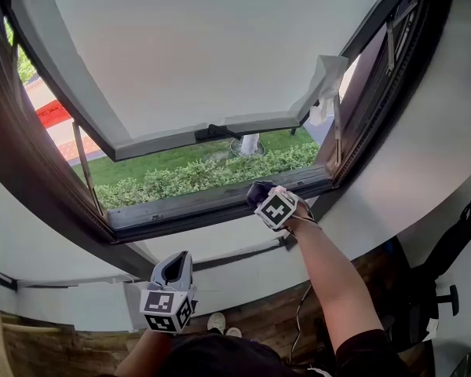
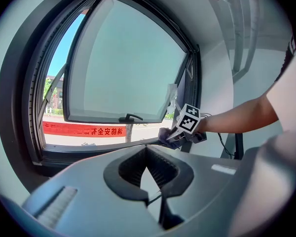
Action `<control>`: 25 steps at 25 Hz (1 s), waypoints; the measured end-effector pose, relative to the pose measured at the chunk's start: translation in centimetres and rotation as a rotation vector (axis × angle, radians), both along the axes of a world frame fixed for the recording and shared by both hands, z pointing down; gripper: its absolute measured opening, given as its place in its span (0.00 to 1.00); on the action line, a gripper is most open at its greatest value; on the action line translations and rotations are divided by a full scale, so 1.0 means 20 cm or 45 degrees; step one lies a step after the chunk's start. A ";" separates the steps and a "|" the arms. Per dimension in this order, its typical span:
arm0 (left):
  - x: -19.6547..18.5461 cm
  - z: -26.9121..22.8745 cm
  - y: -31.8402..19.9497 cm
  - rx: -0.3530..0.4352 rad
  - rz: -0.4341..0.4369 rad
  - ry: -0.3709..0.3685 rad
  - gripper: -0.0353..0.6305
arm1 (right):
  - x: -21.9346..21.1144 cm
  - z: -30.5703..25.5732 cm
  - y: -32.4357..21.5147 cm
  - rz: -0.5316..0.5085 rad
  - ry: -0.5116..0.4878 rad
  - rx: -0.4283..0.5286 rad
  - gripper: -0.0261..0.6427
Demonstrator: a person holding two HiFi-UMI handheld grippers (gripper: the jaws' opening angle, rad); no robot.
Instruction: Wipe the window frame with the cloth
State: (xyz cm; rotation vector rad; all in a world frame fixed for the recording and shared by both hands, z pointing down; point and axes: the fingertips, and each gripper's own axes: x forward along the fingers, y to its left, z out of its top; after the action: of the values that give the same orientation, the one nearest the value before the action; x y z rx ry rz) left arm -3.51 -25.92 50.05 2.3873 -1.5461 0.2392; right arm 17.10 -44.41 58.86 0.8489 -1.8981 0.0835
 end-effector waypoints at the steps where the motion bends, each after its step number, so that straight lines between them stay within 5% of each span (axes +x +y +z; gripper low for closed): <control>1: -0.01 0.00 0.00 -0.001 -0.002 0.001 0.06 | -0.02 0.00 0.00 -0.012 -0.003 0.004 0.14; 25: -0.13 0.03 0.03 -0.022 -0.054 0.019 0.06 | -0.36 0.00 0.10 -0.189 0.020 -0.017 0.14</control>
State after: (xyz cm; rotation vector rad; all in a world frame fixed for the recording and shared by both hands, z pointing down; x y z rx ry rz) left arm -6.09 -25.31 50.75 2.3354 -1.5794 0.2246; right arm 9.88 -42.42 58.89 0.6954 -1.9377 -0.0010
